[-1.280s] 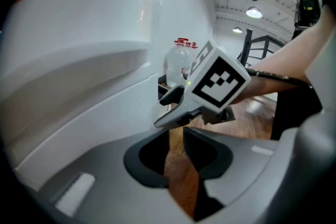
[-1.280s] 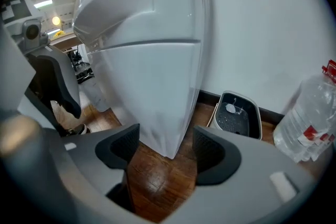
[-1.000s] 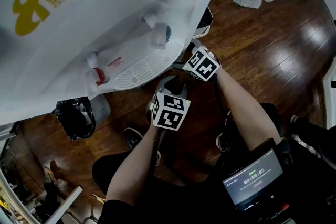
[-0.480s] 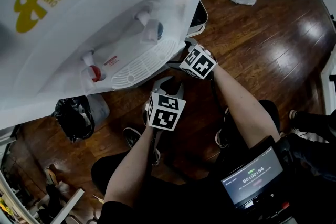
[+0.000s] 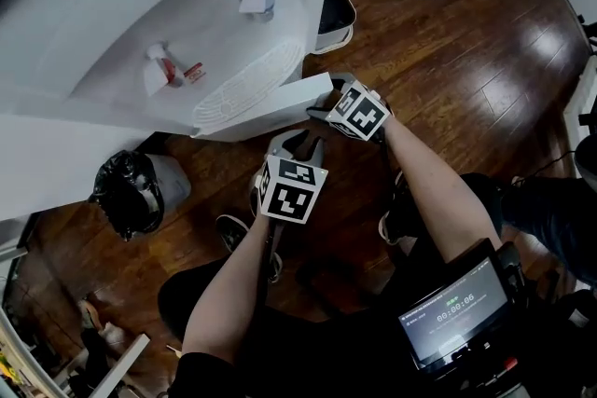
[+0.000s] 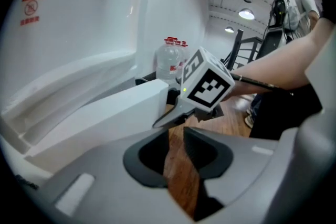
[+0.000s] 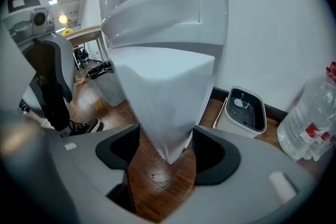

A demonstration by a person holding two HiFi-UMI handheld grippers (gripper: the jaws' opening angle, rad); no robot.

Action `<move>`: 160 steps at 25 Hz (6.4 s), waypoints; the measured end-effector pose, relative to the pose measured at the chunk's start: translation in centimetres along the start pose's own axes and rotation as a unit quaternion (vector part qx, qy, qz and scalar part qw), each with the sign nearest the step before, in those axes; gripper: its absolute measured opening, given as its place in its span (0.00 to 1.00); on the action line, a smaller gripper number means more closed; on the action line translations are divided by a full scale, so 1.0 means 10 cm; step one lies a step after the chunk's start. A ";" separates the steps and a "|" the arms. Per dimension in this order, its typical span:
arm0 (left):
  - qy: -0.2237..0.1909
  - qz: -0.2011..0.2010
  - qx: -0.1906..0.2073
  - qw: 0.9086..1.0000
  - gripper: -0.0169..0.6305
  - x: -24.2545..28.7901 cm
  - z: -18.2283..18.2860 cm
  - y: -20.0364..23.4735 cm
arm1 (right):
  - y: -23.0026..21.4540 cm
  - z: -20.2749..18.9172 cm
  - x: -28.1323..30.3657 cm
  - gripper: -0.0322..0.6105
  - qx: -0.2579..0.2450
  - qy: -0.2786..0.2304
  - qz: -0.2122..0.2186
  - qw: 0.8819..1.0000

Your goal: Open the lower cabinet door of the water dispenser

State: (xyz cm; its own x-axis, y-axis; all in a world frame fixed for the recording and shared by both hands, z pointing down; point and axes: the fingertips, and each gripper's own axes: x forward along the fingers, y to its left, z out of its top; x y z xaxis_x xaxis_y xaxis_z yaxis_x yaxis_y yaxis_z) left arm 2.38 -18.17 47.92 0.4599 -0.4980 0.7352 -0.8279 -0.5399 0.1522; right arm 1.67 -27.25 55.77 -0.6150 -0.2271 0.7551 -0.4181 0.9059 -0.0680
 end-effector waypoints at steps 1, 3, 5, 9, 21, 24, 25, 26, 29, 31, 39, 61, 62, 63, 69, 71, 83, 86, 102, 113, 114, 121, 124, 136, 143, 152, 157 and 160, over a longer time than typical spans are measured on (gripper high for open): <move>-0.002 0.002 0.000 1.000 0.20 -0.04 -0.02 -0.03 | 0.05 -0.04 -0.03 0.53 0.000 0.002 -0.002 1.000; -0.006 0.005 -0.005 1.000 0.19 -0.10 -0.06 -0.10 | 0.15 -0.13 -0.09 0.51 0.003 0.007 -0.007 1.000; -0.013 0.002 -0.012 1.000 0.18 -0.14 -0.08 -0.20 | 0.22 -0.20 -0.15 0.49 0.003 0.010 -0.013 1.000; -0.006 0.002 -0.014 1.000 0.18 -0.25 -0.27 -0.36 | 0.39 -0.33 -0.20 0.46 0.004 0.014 -0.015 1.000; -0.003 0.028 -0.026 0.999 0.16 -0.57 -0.59 -0.56 | 0.86 -0.54 -0.32 0.37 0.026 0.011 -0.023 0.999; -0.006 0.044 -0.032 0.998 0.16 -0.68 -0.65 -0.54 | 0.98 -0.47 -0.38 0.37 0.028 -0.004 -0.026 0.999; -0.007 0.047 -0.034 0.998 0.16 -0.71 -0.69 -0.56 | 1.05 -0.46 -0.42 0.37 0.032 -0.010 -0.027 0.999; -0.005 0.047 -0.035 0.998 0.16 -0.74 -0.75 -0.60 | 1.11 -0.47 -0.44 0.37 0.034 -0.013 -0.028 0.999; 0.007 0.040 -0.034 0.999 0.16 -0.81 -0.99 -0.75 | 1.35 -0.58 -0.50 0.36 0.030 -0.007 -0.021 0.999; 0.020 0.038 -0.028 0.999 0.17 -0.87 -1.13 -0.75 | 1.46 -0.64 -0.48 0.36 0.013 0.002 -0.012 1.000; -0.029 0.038 -0.164 0.985 0.20 -1.21 -1.05 -0.28 | 2.01 -0.52 -0.32 0.37 -0.064 0.023 0.052 0.996; -0.041 0.098 -0.179 0.978 0.21 -1.66 -1.52 -0.18 | 2.60 -0.24 -0.08 0.40 -0.060 -0.017 0.063 0.996; -0.043 0.103 -0.185 0.976 0.22 -1.70 -1.59 -0.15 | 2.63 -0.24 -0.05 0.40 -0.061 -0.020 0.063 0.996; -0.043 0.109 -0.190 0.975 0.22 -1.74 -1.67 -0.13 | 2.68 -0.25 -0.02 0.40 -0.062 -0.023 0.064 0.996; -0.058 0.137 -0.229 0.962 0.22 -2.05 -1.96 0.10 | 3.15 -0.12 0.13 0.39 -0.079 -0.046 0.076 0.993; -0.078 0.155 -0.243 0.954 0.22 -2.22 -1.97 0.28 | 3.39 0.01 0.22 0.37 -0.094 -0.047 0.094 0.990; -0.165 0.207 -0.300 0.917 0.22 -2.90 -1.95 1.00 | 3.94 0.48 0.62 0.42 -0.121 -0.072 0.120 0.983; -0.162 0.206 -0.296 0.918 0.22 -2.92 -1.98 0.98 | 4.00 0.56 0.66 0.42 -0.120 -0.079 0.123 0.982; -0.132 0.226 -0.303 0.916 0.20 -3.00 -2.35 1.21 | 4.25 1.17 1.10 0.44 -0.059 -0.139 0.106 0.983; -0.108 0.237 -0.315 0.913 0.25 -2.79 -2.52 1.39 | 4.30 1.30 1.21 0.44 -0.077 -0.145 0.094 0.982; -0.105 0.239 -0.311 0.914 0.25 -2.79 -2.53 1.40 | 4.29 1.28 1.18 0.41 -0.088 -0.140 0.095 0.982; -0.098 0.260 -0.312 0.908 0.26 -2.82 -2.55 1.51 | 3.91 1.05 0.82 0.39 -0.101 -0.127 0.076 0.984; -0.091 0.274 -0.308 0.906 0.27 -2.82 -2.56 1.54 | 3.66 1.04 0.56 0.38 -0.087 -0.135 0.060 0.985; -0.095 0.271 -0.337 0.896 0.24 -2.87 -2.35 1.07 | 3.04 1.14 -0.57 0.34 -0.059 -0.191 0.014 0.980; -0.244 0.154 -0.289 0.913 0.23 -2.82 -0.84 0.50 | 2.52 1.13 -1.25 0.25 -0.008 -0.239 -0.024 0.971; -0.290 0.109 -0.148 0.939 0.20 -2.55 0.29 -0.20 | 1.81 1.39 -2.28 0.06 0.091 -0.328 -0.060 0.938; -0.291 0.131 -0.093 0.943 0.19 -2.50 0.38 -0.26 | 1.80 1.53 -2.52 0.06 0.086 -0.364 -0.080 0.924; -0.291 0.138 -0.066 0.944 0.19 -2.51 0.39 -0.27 | 1.89 1.55 -2.49 0.06 0.063 -0.363 -0.079 0.926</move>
State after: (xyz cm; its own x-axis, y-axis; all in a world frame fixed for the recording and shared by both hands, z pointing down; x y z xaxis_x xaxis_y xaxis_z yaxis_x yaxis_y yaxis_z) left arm -5.64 -6.87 26.46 0.2871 -0.9172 0.2765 -0.9573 -0.2644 0.1168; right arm -1.25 -9.98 25.59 -0.8079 -0.5753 0.1282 -0.5878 0.8024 -0.1035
